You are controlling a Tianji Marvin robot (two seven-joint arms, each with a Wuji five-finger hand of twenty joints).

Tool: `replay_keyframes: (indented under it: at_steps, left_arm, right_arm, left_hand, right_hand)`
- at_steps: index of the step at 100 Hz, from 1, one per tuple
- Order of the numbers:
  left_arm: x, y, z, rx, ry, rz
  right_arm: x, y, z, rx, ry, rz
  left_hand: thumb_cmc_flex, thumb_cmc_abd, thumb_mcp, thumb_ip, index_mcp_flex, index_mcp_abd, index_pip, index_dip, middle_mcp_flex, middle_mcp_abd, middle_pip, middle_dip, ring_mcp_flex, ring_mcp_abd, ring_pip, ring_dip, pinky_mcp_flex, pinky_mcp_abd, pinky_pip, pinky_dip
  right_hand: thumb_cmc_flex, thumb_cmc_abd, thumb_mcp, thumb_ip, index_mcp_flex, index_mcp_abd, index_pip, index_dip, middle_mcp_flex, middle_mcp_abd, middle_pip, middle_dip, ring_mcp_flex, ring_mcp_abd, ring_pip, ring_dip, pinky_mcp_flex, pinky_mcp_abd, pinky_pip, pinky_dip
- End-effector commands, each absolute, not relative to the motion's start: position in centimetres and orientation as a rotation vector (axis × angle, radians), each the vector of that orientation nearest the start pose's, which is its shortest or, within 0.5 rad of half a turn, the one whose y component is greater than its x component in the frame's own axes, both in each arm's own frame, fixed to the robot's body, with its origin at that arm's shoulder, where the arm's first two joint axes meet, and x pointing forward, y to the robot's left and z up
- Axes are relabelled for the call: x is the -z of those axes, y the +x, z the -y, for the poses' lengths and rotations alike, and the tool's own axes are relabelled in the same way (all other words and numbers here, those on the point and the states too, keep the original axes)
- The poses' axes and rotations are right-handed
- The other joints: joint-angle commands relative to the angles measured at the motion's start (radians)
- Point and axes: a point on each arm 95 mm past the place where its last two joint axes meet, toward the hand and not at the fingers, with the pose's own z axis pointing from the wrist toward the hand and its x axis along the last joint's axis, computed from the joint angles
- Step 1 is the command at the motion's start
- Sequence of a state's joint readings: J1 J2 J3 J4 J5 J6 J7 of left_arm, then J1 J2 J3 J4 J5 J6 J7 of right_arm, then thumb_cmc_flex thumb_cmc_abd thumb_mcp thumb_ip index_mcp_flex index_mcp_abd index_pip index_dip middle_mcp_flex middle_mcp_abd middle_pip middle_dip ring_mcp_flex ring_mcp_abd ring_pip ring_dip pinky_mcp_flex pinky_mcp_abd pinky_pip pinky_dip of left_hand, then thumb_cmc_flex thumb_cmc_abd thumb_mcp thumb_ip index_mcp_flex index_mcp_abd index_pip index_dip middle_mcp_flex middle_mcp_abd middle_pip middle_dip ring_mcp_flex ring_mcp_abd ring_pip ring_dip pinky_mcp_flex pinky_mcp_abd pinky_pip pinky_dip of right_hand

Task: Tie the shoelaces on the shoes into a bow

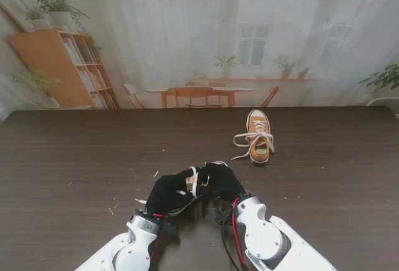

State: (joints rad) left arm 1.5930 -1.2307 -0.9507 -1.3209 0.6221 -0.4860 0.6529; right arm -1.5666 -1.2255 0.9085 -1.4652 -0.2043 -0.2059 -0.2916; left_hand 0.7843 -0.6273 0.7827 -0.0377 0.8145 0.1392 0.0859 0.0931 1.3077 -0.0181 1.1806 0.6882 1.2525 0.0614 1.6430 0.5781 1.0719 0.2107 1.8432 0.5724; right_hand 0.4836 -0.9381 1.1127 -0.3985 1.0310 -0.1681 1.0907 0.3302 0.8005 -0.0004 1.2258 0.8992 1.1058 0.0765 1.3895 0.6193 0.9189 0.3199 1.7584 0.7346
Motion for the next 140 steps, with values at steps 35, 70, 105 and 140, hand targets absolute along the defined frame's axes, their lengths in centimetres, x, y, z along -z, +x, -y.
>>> replay_keyframes:
  at_steps: [35, 70, 105, 140]
  left_arm:
    - [39.9, 32.5, 8.6, 2.37, -1.457, -0.914]
    - [40.1, 32.3, 8.4, 2.386, -1.524, -0.861]
    - [40.3, 32.2, 8.3, 2.402, -1.579, -0.811]
    - [40.3, 32.4, 8.3, 2.407, -1.524, -0.828]
  right_arm:
    - [37.8, 33.8, -12.3, 2.142, -2.021, 0.994]
    - [37.2, 33.5, -12.5, 2.209, -2.049, 0.908]
    - [36.9, 33.2, -12.3, 2.204, -2.036, 0.904]
    - [36.9, 32.9, -12.4, 2.162, -2.018, 0.818]
  left_hand:
    - [-0.045, -0.002, -0.03, 0.0, 0.016, -0.151, 0.01, 0.007, 0.064, -0.013, -0.007, -0.012, 0.021, -0.047, 0.014, -0.009, 0.018, -0.143, 0.246, -0.016]
    - [-0.051, 0.011, -0.046, -0.004, 0.012, -0.15, 0.009, 0.007, 0.052, -0.01, -0.025, -0.012, 0.021, -0.034, -0.005, -0.014, 0.015, -0.115, 0.223, -0.026]
    - [-0.048, 0.014, -0.043, -0.005, 0.023, -0.16, 0.013, 0.008, 0.048, -0.007, -0.029, -0.009, 0.021, -0.033, -0.009, -0.015, 0.014, -0.105, 0.217, -0.03]
    - [-0.045, 0.005, -0.038, -0.005, 0.021, -0.158, 0.012, 0.008, 0.051, 0.0, -0.031, -0.006, 0.021, -0.032, -0.009, -0.014, 0.014, -0.102, 0.219, -0.031]
  right_hand:
    - [0.073, 0.19, 0.117, 0.093, -0.17, 0.179, 0.109, 0.319, -0.271, 0.055, -0.004, -0.093, -0.244, 0.062, -0.135, -0.01, -0.283, 0.017, -0.122, 0.096]
    - [0.054, 0.091, 0.221, 0.133, -0.136, 0.214, 0.165, 0.306, -0.224, 0.066, 0.006, -0.149, -0.207, 0.08, -0.167, -0.019, -0.257, 0.047, -0.143, 0.101]
    - [0.058, 0.088, 0.217, 0.139, -0.118, 0.197, 0.16, 0.296, -0.206, 0.065, 0.008, -0.167, -0.192, 0.081, -0.179, -0.028, -0.246, 0.061, -0.159, 0.088]
    - [-0.07, 0.233, 0.039, 0.135, -0.122, 0.227, -0.1, 0.156, -0.224, 0.114, -0.064, -0.138, -0.252, 0.121, -0.194, -0.014, -0.335, 0.102, -0.19, 0.111]
